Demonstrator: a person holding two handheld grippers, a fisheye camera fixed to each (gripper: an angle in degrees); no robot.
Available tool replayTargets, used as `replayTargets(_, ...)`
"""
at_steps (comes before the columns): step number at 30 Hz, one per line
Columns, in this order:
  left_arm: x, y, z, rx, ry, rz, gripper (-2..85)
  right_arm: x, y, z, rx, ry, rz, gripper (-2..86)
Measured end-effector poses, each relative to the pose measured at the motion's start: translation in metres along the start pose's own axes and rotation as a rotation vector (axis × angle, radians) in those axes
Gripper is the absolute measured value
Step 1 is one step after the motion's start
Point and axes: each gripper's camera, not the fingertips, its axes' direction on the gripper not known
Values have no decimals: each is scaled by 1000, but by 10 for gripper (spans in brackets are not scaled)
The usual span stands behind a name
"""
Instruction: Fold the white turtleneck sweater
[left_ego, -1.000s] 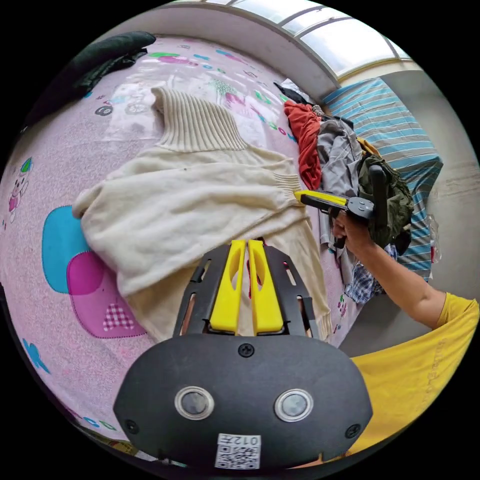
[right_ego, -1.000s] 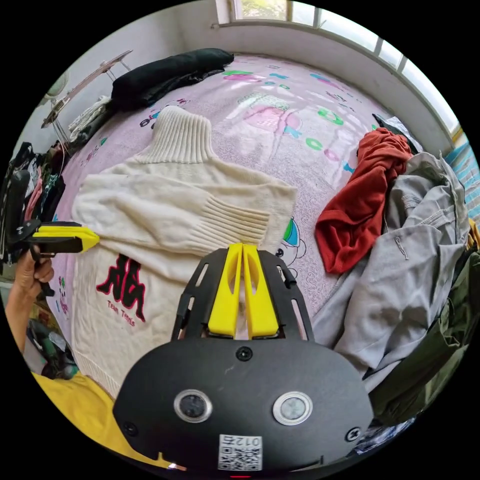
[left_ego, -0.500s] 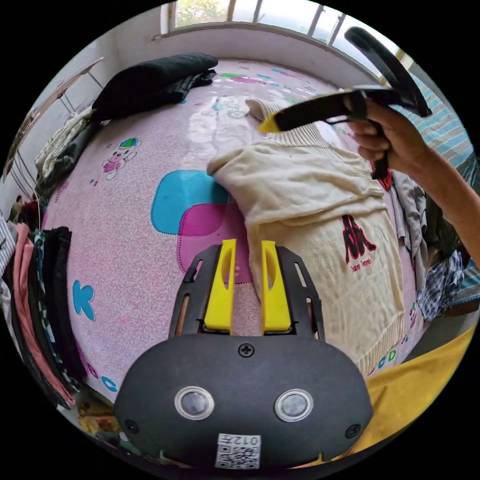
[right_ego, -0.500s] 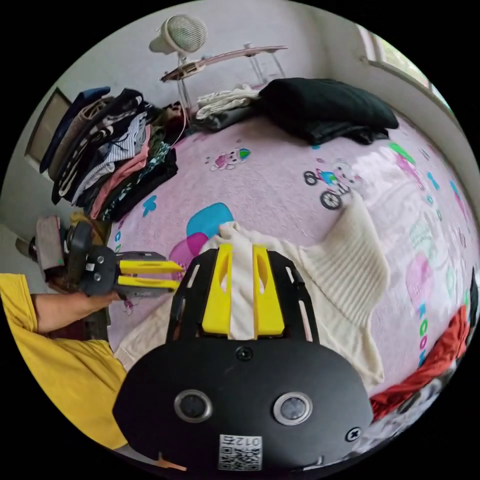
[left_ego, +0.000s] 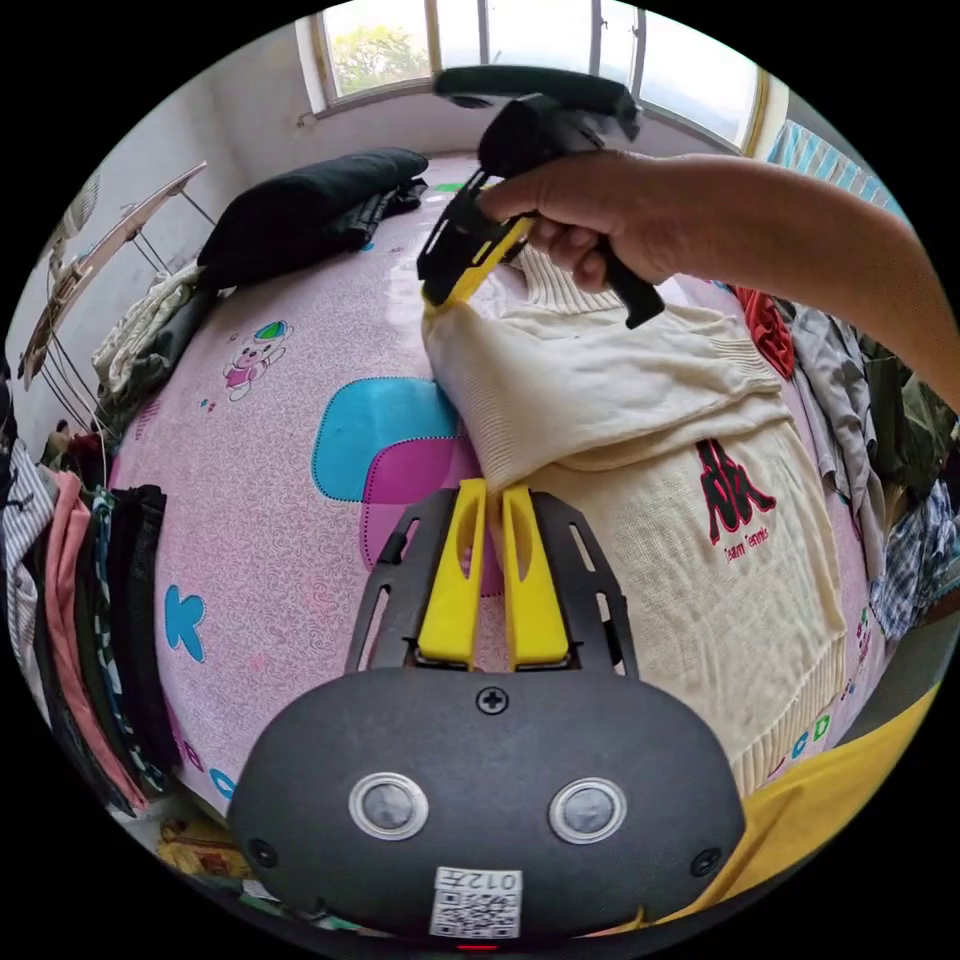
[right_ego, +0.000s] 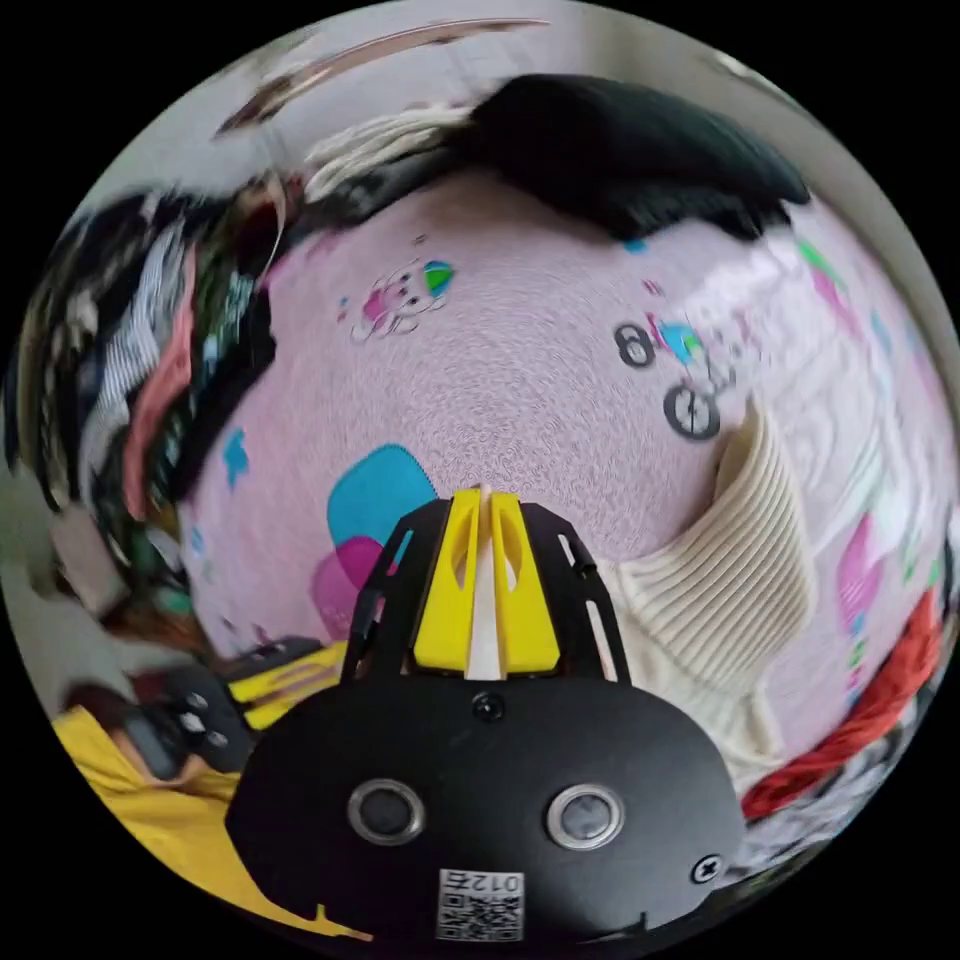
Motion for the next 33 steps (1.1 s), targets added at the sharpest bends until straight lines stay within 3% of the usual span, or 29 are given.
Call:
replayTargets(2, -9, 13, -1, 22, 34, -49, 4, 32, 5, 12, -20, -106, 141, 17)
replayTargets(6, -21, 18, 6, -8, 91, -102, 6, 59, 21, 13, 79, -343, 135, 14)
replayTargets(12, -59, 45, -17, 69, 221, -243, 7, 65, 81, -43, 270, -222, -41, 12)
replayTargets(16, -65, 36, -49, 191, 120, -298, 5, 55, 117, -33, 231, -51, -163, 19)
replayTargets(18, -59, 17, -47, 191, 123, -255, 5, 41, 124, -20, 216, -63, -204, 25)
replayTargets(24, -78, -52, 47, -53, 161, -137, 3, -17, 131, 12, 156, -137, -324, 56)
replayTargets(33, -37, -111, 119, -158, 47, 505, -1, -123, 210, 57, 222, 124, -540, 92)
